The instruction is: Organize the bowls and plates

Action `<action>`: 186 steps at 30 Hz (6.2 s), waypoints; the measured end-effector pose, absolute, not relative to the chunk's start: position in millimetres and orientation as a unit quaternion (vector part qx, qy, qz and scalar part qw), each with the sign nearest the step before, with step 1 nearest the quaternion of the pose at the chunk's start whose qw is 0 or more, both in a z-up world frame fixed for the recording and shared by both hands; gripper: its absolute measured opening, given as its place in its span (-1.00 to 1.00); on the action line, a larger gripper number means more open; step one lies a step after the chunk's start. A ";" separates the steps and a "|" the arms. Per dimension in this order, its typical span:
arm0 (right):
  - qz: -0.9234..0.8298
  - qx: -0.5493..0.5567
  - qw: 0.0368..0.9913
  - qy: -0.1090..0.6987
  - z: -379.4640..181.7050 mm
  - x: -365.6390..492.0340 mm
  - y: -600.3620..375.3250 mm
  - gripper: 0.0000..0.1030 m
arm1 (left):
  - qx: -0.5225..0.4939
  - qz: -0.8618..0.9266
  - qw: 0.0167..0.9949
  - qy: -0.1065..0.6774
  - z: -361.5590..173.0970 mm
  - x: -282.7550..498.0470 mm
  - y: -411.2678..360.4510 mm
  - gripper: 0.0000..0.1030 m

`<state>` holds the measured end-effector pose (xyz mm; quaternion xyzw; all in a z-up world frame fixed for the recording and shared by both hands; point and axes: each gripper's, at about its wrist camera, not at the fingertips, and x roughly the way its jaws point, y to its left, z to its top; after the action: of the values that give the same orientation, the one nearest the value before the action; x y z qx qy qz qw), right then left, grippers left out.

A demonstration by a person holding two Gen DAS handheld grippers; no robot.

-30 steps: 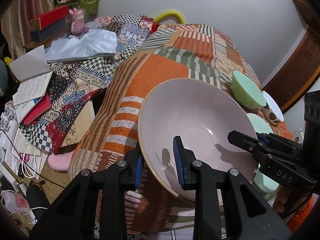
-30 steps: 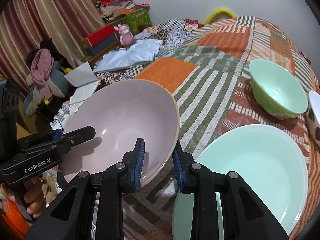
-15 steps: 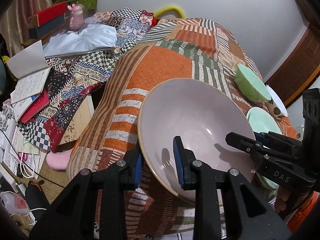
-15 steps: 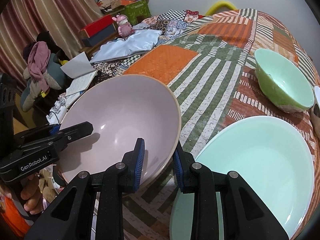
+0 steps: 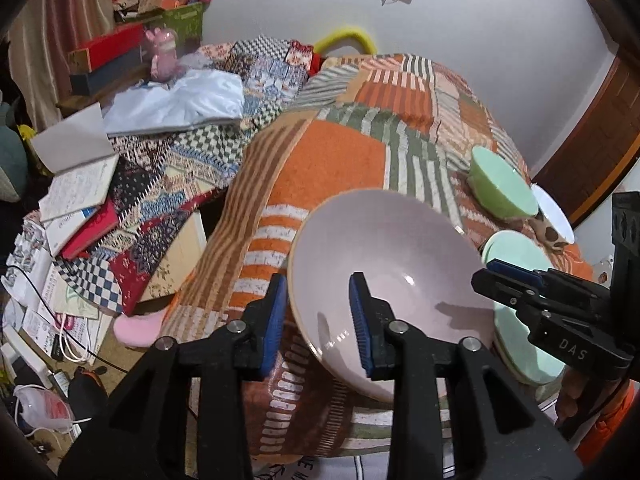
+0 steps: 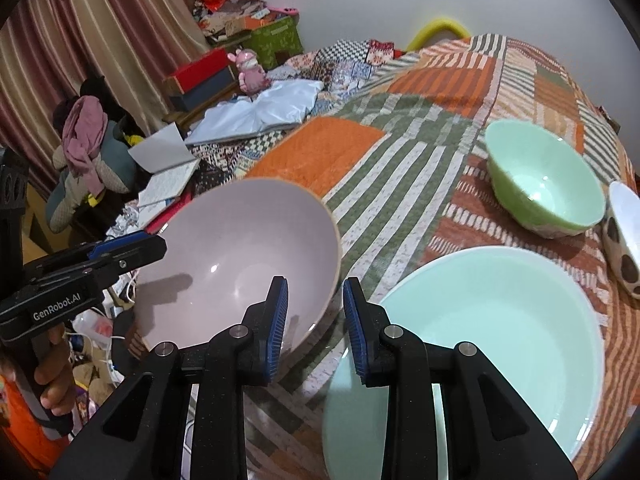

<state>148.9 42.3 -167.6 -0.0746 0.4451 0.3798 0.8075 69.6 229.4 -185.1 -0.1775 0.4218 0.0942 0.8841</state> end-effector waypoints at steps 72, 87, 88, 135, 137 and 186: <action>0.241 0.052 0.846 0.472 -184.8 302.3 -85.2 -0.10 | -0.057 -0.041 0.848 0.525 -216.2 341.4 71.3 0.09; 0.240 0.043 0.845 0.477 -187.1 307.6 -86.8 -0.46 | -0.055 -0.052 0.835 0.545 -226.1 352.4 55.6 -0.45; 0.240 0.040 0.846 0.475 -186.5 306.1 -86.8 -0.47 | -0.054 -0.051 0.836 0.544 -225.1 351.5 55.4 -0.45; 0.308 0.013 0.881 0.358 -90.4 170.6 -59.0 -0.54 | -0.076 -0.008 0.903 0.422 -89.9 157.3 89.3 -0.45; 0.312 0.012 0.880 0.358 -90.3 165.3 -54.3 -0.54 | -0.077 -0.004 0.904 0.420 -89.2 149.3 93.2 -0.45; 0.383 -0.028 0.797 0.466 -173.5 129.3 55.3 -0.54 | -0.149 0.083 0.856 0.488 -188.0 77.1 199.0 -0.45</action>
<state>129.3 55.3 -173.5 -0.0277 0.4656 0.3833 0.7972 77.1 199.0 -188.0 -0.1486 0.4883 0.0827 0.8559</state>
